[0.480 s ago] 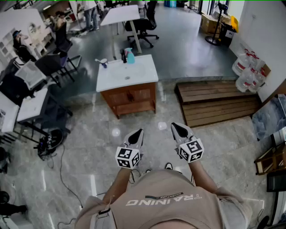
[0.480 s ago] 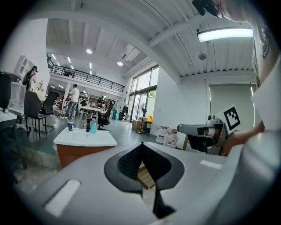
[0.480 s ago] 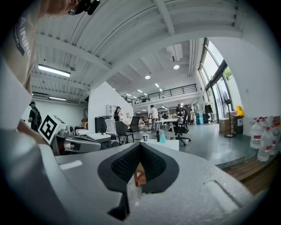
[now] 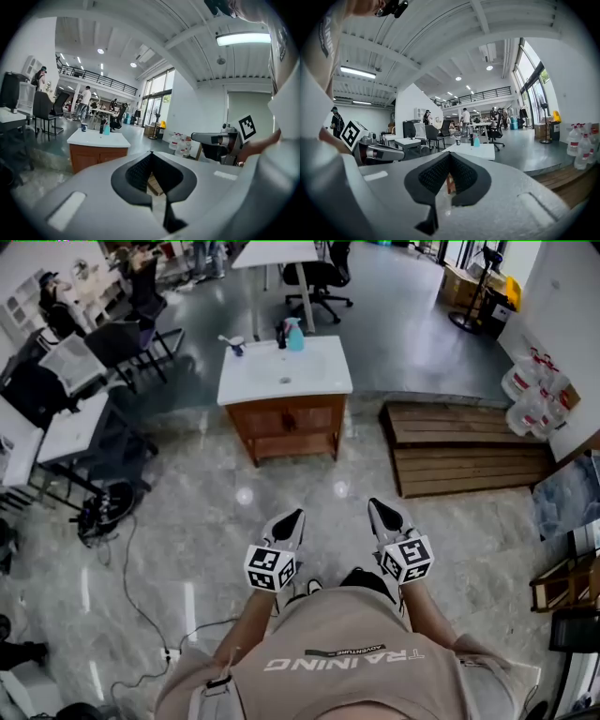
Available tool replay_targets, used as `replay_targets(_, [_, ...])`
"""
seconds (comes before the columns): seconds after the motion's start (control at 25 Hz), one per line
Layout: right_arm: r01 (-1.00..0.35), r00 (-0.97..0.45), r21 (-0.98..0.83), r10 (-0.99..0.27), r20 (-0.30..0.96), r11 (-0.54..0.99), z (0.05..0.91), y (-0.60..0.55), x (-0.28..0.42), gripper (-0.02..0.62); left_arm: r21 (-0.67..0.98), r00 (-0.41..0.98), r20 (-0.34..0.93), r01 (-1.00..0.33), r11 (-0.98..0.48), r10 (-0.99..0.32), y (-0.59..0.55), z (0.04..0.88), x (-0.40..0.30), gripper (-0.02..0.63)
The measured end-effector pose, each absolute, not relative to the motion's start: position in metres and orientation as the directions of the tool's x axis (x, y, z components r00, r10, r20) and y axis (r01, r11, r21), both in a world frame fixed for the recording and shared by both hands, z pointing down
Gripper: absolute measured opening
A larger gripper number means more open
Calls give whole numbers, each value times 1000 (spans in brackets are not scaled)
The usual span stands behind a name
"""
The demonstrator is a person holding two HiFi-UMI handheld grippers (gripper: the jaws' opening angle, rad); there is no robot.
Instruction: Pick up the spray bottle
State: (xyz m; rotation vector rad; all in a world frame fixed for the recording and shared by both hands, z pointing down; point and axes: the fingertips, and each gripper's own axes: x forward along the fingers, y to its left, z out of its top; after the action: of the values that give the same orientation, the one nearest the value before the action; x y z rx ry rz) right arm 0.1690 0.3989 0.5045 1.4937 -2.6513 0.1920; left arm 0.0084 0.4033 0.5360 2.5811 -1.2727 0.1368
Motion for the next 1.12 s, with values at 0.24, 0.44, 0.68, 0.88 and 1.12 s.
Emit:
replay_targets(0.24, [-837,-543,-32,-821,177,547,505,392,147,2,243,570,204,-817,-523,-796,404,556,-19,14])
replay_targets(0.44, [-833,-549,-65,-806,222,549,519,380,160,2,293,563,215,-816,-497,-798,394,573,-16,14])
replay_targets(0.68, [-831,-553,-88,-799,236,549,530,340,169,2,294,568,250,-816,-497,-784,365,577,-6,14])
replay_targets(0.88, [-820,-571,-103,-792,217,563,533,296,171,2,256,551,267,-832,-493,-791,315,567,-2,14])
replay_targets(1.12, [-818,-572,-85,-793,207,568,540,238,194,2,278,571,253,-816,-507,-781,254,555,27,14])
